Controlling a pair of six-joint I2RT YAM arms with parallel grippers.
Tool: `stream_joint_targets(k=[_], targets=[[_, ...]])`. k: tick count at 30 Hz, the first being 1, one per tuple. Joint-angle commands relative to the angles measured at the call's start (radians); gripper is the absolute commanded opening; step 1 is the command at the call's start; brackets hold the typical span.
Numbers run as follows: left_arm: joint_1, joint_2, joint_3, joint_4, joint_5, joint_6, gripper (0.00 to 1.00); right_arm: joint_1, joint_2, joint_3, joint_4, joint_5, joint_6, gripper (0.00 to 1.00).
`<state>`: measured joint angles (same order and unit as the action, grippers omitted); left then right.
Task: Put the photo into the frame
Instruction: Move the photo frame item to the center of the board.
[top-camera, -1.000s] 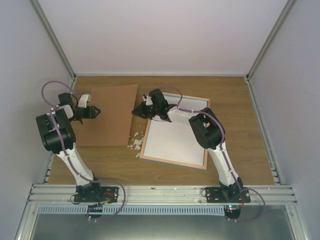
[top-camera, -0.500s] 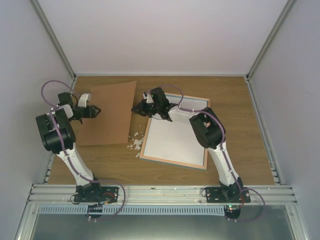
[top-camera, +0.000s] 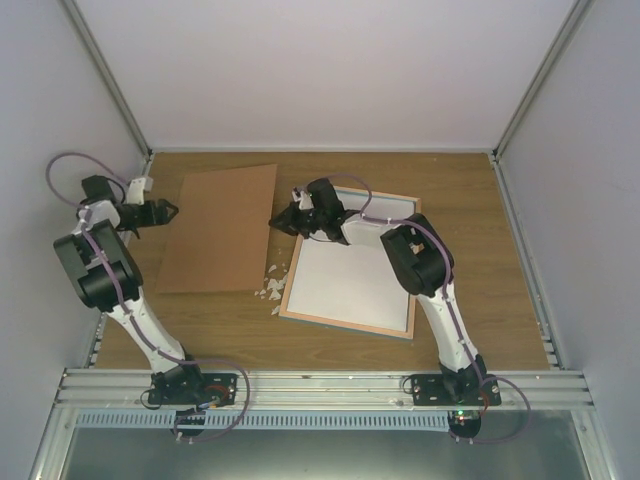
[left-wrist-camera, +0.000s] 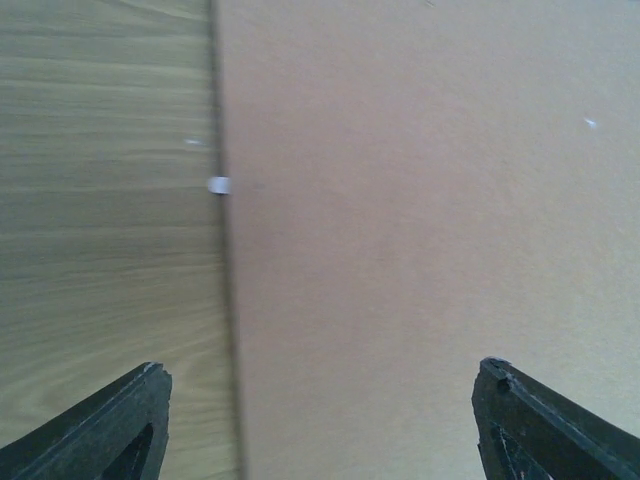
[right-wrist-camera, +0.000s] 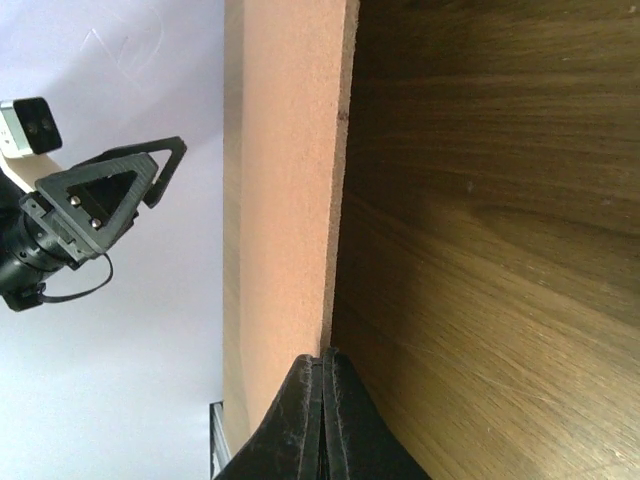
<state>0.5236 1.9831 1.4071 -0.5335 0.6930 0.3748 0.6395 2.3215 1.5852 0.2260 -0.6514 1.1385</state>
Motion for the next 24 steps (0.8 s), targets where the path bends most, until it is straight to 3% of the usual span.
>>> stream_joint_targets(k=[1,7,24], targets=[[0.036,0.027,0.022,-0.037,-0.022,0.025,0.82,-0.016,-0.095,-0.035,0.067,-0.018,-0.031,0.01],[0.012,0.073,-0.021,-0.021,-0.032,0.035,0.77,-0.027,-0.164,-0.107,0.078,-0.026,-0.038,0.01],[-0.255,0.040,-0.211,0.043,0.021,0.023,0.71,-0.168,-0.371,-0.423,-0.036,-0.061,-0.184,0.01]])
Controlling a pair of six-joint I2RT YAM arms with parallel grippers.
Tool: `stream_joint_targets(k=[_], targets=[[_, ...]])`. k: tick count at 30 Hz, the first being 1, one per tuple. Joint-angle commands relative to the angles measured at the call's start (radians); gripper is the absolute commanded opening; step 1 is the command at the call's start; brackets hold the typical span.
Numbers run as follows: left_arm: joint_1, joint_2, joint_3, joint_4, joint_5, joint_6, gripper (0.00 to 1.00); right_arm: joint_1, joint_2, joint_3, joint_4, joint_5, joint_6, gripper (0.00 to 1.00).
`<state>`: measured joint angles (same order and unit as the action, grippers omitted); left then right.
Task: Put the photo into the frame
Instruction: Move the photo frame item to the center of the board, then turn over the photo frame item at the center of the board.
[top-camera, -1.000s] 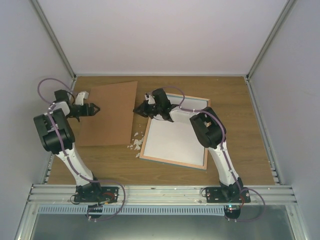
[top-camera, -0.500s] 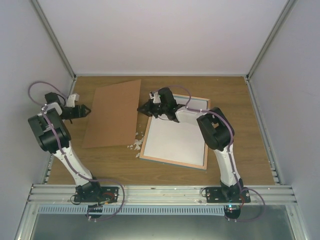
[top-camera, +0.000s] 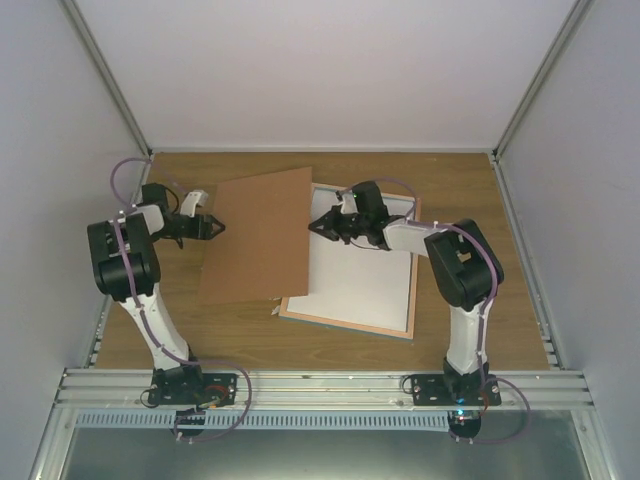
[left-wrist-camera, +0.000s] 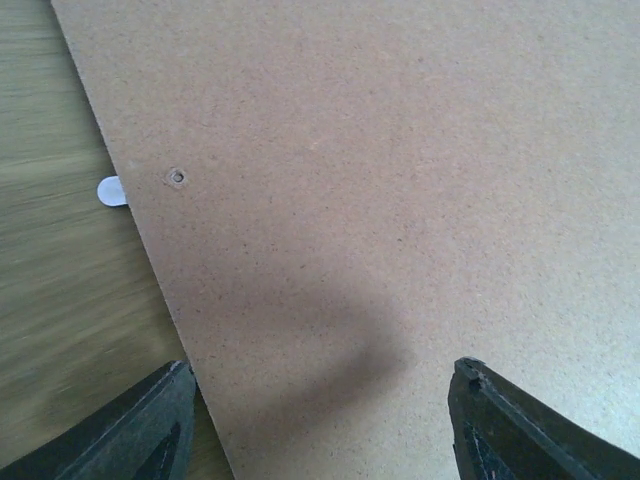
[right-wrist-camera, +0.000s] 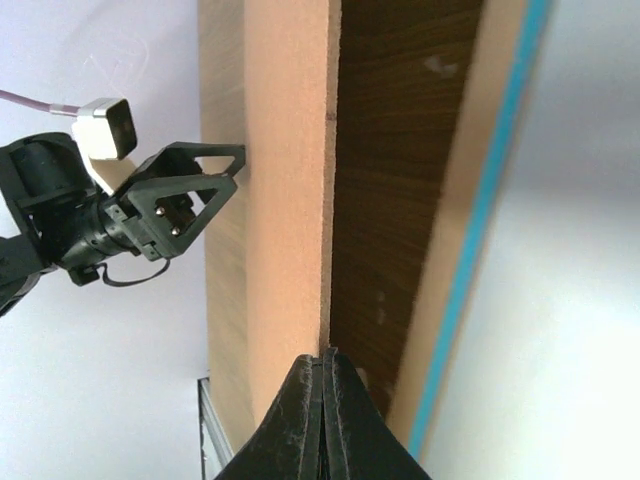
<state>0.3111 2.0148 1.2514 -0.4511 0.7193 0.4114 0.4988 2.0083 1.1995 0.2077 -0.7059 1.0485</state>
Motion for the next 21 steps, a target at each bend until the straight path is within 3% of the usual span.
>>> stream_joint_targets(k=[1,9,15,21], targets=[[-0.051,0.009,-0.058,-0.036,-0.003,-0.018,0.70,-0.036,-0.053,-0.048,-0.029,-0.007,-0.108,0.01],[-0.079,0.024,-0.070,-0.023,-0.001,-0.033,0.69,-0.072,0.031,-0.056,-0.053,-0.022,-0.150,0.20],[-0.081,0.025,-0.070,-0.020,-0.005,-0.032,0.69,-0.072,0.058,-0.046,-0.072,-0.014,-0.155,0.53],[-0.081,0.033,-0.064,-0.017,-0.002,-0.034,0.68,-0.068,0.083,-0.038,-0.037,-0.043,-0.138,0.50]])
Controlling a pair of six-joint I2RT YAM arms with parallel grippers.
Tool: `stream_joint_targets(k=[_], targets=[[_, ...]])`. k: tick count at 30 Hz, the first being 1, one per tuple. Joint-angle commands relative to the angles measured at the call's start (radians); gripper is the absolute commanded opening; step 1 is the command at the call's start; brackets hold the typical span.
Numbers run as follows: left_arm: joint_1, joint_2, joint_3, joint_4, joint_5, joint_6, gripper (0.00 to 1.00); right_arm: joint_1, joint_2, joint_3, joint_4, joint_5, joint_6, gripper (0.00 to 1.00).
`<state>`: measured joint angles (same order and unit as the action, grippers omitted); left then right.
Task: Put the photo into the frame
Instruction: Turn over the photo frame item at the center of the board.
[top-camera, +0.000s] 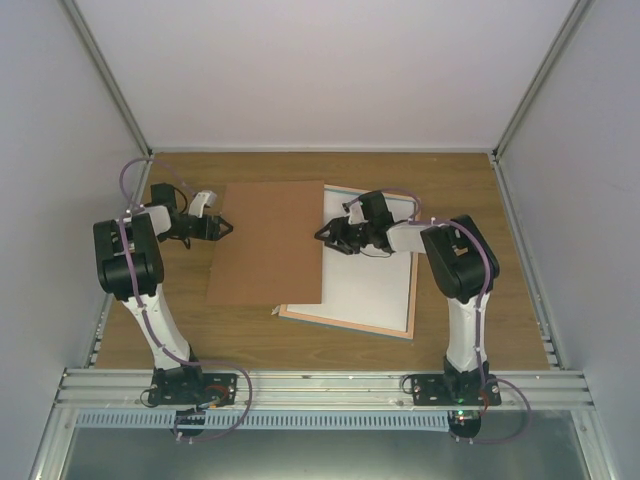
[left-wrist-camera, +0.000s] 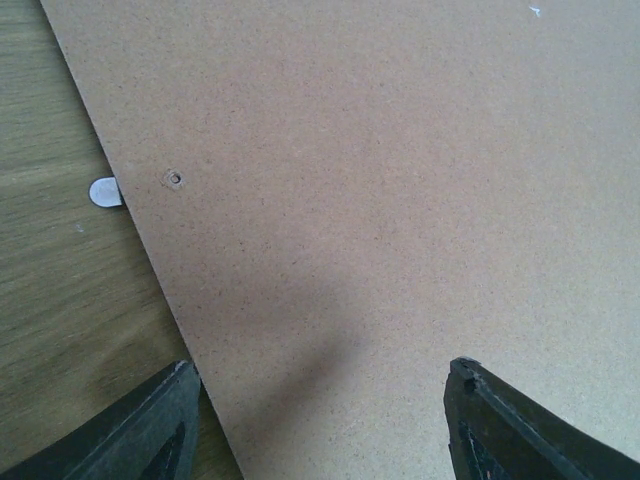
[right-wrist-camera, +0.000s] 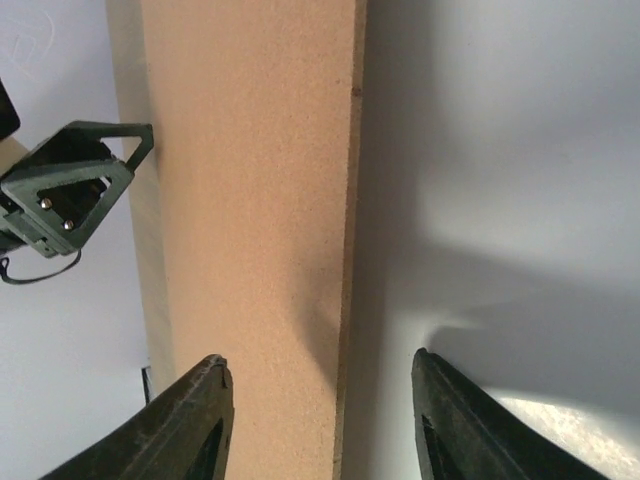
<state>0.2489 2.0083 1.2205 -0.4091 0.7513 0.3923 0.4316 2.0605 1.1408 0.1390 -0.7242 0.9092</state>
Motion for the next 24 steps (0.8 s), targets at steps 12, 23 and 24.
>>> stream_joint_targets(k=[12,23,24], targets=[[-0.019,0.016,-0.026,-0.066,-0.007,-0.016,0.67,0.031,0.012,0.122,0.071,-0.095,0.020,0.23],[0.085,-0.254,0.122,-0.199,0.158,-0.072,0.83,0.018,-0.168,0.293,-0.043,-0.071,-0.160,0.01],[0.097,-0.286,0.148,-0.213,0.161,-0.076,0.86,0.015,-0.193,0.318,-0.054,-0.060,-0.196,0.00]])
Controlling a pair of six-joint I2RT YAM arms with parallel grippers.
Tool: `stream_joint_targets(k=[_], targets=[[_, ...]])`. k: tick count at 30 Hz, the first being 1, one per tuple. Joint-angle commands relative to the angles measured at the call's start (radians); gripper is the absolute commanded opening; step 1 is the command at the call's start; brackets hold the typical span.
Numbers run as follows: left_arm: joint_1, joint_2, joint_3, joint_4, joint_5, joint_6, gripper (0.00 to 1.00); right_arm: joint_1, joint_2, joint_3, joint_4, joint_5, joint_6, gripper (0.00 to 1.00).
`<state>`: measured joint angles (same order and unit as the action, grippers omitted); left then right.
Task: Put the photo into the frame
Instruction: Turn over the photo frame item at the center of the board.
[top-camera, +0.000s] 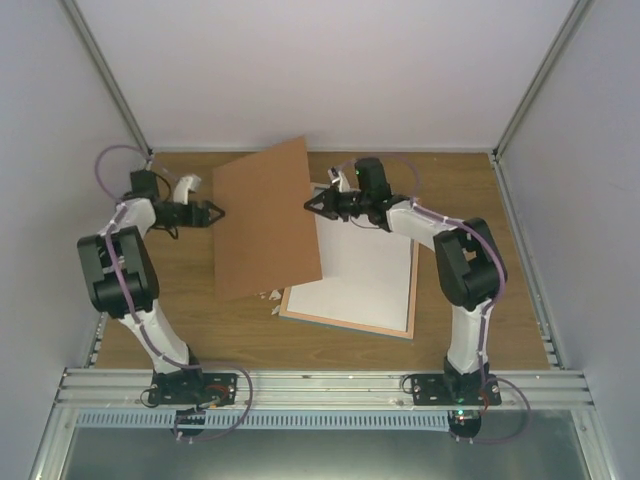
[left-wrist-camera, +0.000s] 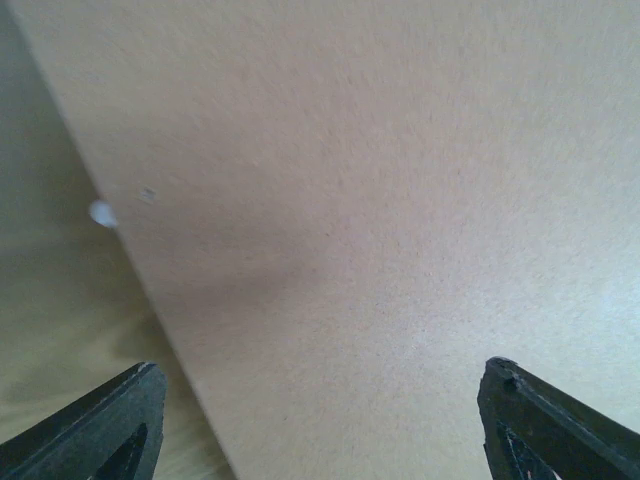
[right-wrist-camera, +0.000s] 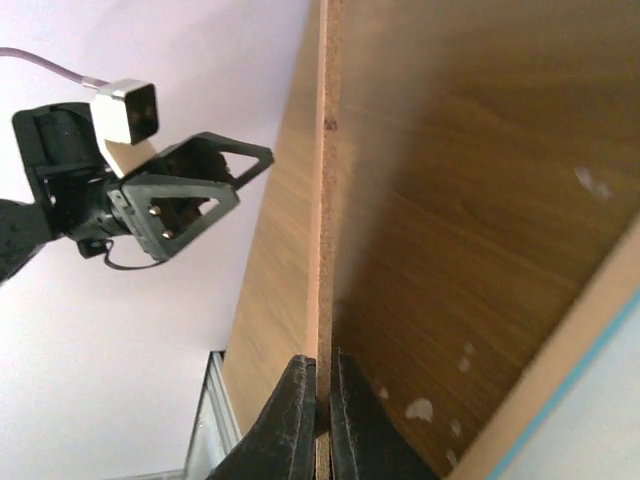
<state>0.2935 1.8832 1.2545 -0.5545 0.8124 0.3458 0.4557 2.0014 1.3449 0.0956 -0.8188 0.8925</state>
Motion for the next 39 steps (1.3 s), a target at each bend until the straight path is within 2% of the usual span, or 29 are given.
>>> stream_joint_targets(k=[1,5,11,16,20,23,27,32,37,39], targets=[[0.063,-0.194,0.134,-0.073,0.099,-0.034,0.89,-0.013,-0.161,0.139,-0.020,0.049,-0.217,0.00],[0.115,-0.311,0.194,-0.077,0.100,-0.057,0.98,-0.032,-0.236,0.258,-0.115,0.074,-0.401,0.01],[0.204,-0.413,0.199,-0.042,0.159,-0.117,0.99,-0.068,-0.367,0.354,-0.242,0.107,-0.717,0.01],[0.246,-0.426,0.205,-0.023,0.220,-0.163,0.99,-0.068,-0.463,0.474,-0.435,0.269,-1.125,0.01],[0.249,-0.428,0.211,-0.002,0.259,-0.196,0.99,-0.069,-0.624,0.401,-0.371,0.401,-1.392,0.01],[0.248,-0.427,0.225,0.021,0.275,-0.228,0.99,-0.065,-0.746,0.312,-0.296,0.426,-1.608,0.01],[0.247,-0.416,0.273,0.017,0.297,-0.234,0.99,-0.053,-0.906,0.164,-0.235,0.404,-1.888,0.01],[0.241,-0.365,0.406,-0.059,0.339,-0.224,0.99,-0.037,-1.129,-0.136,-0.143,0.333,-2.329,0.01],[0.212,-0.306,0.500,-0.159,0.439,-0.200,0.99,-0.036,-1.269,-0.340,-0.115,0.250,-2.576,0.01],[0.177,-0.300,0.513,-0.232,0.477,-0.136,0.99,-0.037,-1.315,-0.406,-0.099,0.226,-2.654,0.01]])
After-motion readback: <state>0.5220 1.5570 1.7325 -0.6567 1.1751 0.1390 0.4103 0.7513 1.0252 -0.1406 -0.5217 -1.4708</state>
